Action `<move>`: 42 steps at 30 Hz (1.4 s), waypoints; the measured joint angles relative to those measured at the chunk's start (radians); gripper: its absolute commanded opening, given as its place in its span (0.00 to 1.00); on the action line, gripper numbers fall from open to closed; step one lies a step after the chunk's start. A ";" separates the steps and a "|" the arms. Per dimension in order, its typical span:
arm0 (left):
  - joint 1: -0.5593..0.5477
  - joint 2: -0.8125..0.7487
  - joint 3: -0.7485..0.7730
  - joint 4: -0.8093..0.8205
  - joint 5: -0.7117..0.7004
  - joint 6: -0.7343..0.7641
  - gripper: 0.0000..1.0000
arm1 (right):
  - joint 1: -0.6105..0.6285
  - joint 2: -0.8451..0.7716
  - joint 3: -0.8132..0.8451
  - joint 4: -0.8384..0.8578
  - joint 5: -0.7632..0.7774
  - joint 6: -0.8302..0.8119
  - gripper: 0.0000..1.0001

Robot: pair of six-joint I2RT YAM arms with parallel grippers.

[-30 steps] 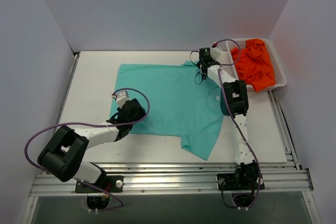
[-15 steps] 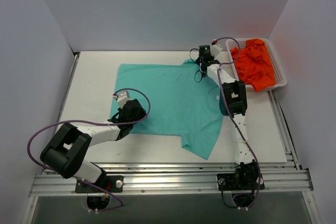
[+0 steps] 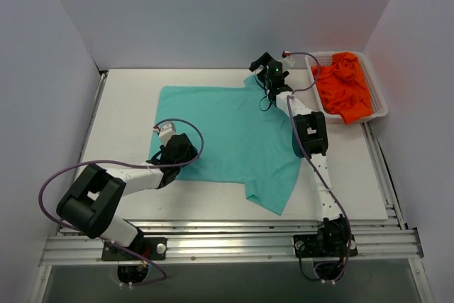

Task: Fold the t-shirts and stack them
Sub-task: Flatten the tshirt out, then fold the tshirt

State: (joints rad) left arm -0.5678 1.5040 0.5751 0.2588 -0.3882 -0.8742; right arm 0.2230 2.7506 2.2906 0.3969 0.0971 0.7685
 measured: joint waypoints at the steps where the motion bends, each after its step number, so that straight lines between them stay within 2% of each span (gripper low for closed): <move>1: 0.000 0.000 0.000 0.000 0.000 0.001 0.61 | 0.000 0.000 -0.011 0.033 -0.010 0.001 1.00; 3: 0.000 0.000 0.000 0.000 0.000 0.003 0.61 | 0.000 -0.010 -0.056 0.110 -0.020 -0.002 1.00; 6: 0.000 0.000 0.000 0.000 -0.001 0.008 0.61 | 0.000 -0.066 -0.208 0.193 -0.019 -0.014 1.00; 10: 0.005 -0.002 0.002 -0.001 -0.006 0.023 0.63 | 0.000 -0.205 -0.419 0.254 -0.010 -0.043 1.00; 11: 0.007 -0.005 0.002 -0.001 -0.008 0.026 0.65 | 0.000 -0.248 -0.461 0.258 -0.003 -0.051 1.00; 14: 0.015 -0.032 0.003 -0.013 -0.017 0.044 0.82 | 0.003 -0.399 -0.585 0.254 0.031 -0.077 0.99; 16: 0.020 -0.076 0.003 -0.028 -0.029 0.053 0.97 | 0.012 -0.537 -0.682 0.237 0.090 -0.101 0.99; 19: 0.021 -0.161 -0.002 -0.037 -0.043 0.056 0.94 | 0.047 -0.730 -0.801 0.195 0.197 -0.142 0.98; 23: 0.008 -0.328 -0.075 0.019 -0.061 0.058 0.94 | 0.182 -0.967 -0.952 0.116 0.372 -0.182 1.00; 26: -0.030 -0.406 -0.142 0.061 -0.079 0.066 0.94 | 0.381 -1.127 -1.131 0.081 0.519 -0.170 1.00; 27: -0.039 -0.412 -0.160 0.085 -0.079 0.066 0.94 | 0.444 -1.161 -1.194 0.080 0.511 -0.152 0.93; 28: -0.042 -0.406 -0.181 0.132 -0.068 0.065 0.94 | 0.489 -1.181 -1.247 0.077 0.482 -0.140 0.71; 29: -0.030 -0.381 -0.201 0.193 -0.028 0.062 0.94 | 0.512 -1.187 -1.290 0.074 0.443 -0.136 0.67; 32: 0.073 -0.202 -0.219 0.410 0.203 0.040 0.94 | 0.506 -1.180 -1.381 0.005 0.406 -0.089 0.72; 34: 0.094 -0.135 -0.219 0.433 0.293 0.027 0.94 | 0.520 -1.192 -1.417 -0.082 0.454 -0.057 0.77; 37: -0.003 -0.236 -0.180 0.200 0.239 0.023 0.94 | 0.631 -1.258 -1.417 -0.314 0.554 0.048 0.78; 40: -0.155 -0.480 -0.058 -0.184 0.069 -0.018 0.94 | 0.787 -1.354 -1.371 -0.585 0.671 0.234 0.79; 42: -0.198 -0.671 0.011 -0.392 -0.043 -0.072 0.94 | 0.898 -1.417 -1.331 -0.780 0.738 0.410 0.80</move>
State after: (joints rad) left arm -0.7662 0.8333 0.5858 -0.1329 -0.4313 -0.9459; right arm 1.1210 1.3338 0.9596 -0.3836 0.8349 1.1782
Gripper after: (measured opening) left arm 0.941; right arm 0.792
